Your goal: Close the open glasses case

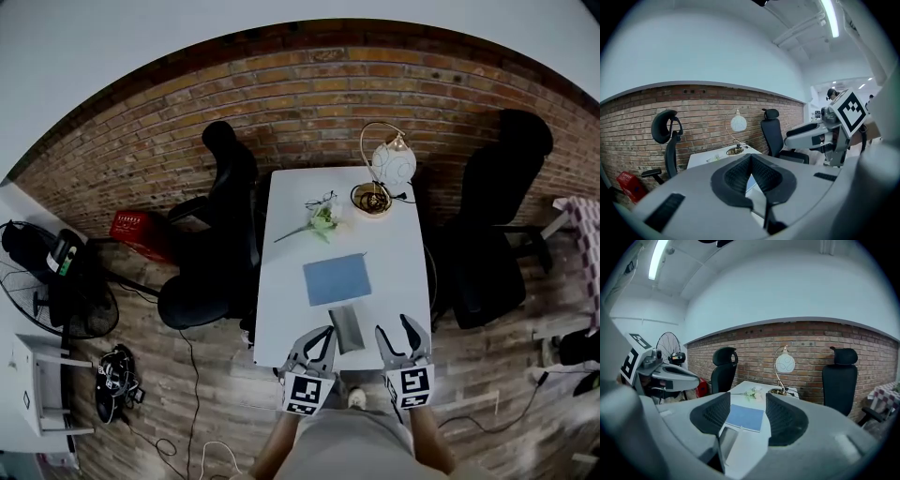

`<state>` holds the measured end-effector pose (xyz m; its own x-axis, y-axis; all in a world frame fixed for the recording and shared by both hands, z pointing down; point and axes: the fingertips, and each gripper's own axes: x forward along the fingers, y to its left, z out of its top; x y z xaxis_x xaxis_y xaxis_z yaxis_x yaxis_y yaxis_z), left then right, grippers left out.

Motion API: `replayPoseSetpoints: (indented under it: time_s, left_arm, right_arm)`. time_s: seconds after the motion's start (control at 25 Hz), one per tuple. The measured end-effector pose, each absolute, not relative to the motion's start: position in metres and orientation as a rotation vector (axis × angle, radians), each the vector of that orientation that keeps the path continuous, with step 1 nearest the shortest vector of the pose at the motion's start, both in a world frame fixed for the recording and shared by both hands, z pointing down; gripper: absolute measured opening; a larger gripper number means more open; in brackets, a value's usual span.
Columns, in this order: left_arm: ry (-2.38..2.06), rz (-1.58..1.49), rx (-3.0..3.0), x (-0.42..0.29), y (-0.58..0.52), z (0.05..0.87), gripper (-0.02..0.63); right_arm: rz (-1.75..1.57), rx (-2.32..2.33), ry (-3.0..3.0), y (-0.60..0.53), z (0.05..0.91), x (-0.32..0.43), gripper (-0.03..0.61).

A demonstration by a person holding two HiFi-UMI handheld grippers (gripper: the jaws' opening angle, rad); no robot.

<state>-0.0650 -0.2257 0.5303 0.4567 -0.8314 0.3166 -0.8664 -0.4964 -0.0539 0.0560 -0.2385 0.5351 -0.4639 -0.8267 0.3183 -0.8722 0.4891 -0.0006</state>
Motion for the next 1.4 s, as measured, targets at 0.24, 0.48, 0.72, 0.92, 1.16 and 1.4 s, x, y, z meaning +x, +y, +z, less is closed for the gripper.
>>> replayPoseSetpoints:
  time_s: [0.24,0.48,0.72,0.92,1.16,1.4]
  left_arm:
    - [-1.441,0.493,2.582,-0.066,-0.239,0.556,0.003]
    - [-1.396,0.569,2.560,-0.069,-0.244,0.590,0.003]
    - [-1.340,0.588,2.531,-0.066,-0.252,0.617,0.003]
    - [-1.298,0.637,2.499,-0.065,-0.255,0.646,0.003]
    - [-1.243,0.665,2.486,-0.060,-0.258,0.670,0.003]
    - [-1.187,0.684,2.474,-0.050,-0.260,0.691,0.003]
  right_arm:
    - [0.292,1.445,-2.418,-0.250,0.561,0.054,0.239]
    - [0.342,1.439,-2.371,-0.256,0.587,0.054,0.239]
    - [0.391,1.419,-2.337,-0.260,0.610,0.050,0.239]
    - [0.440,1.393,-2.309,-0.260,0.631,0.047,0.239]
    - [0.485,1.371,-2.265,-0.261,0.660,0.047,0.239]
    - [0.516,1.350,-2.230,-0.265,0.684,0.047,0.239]
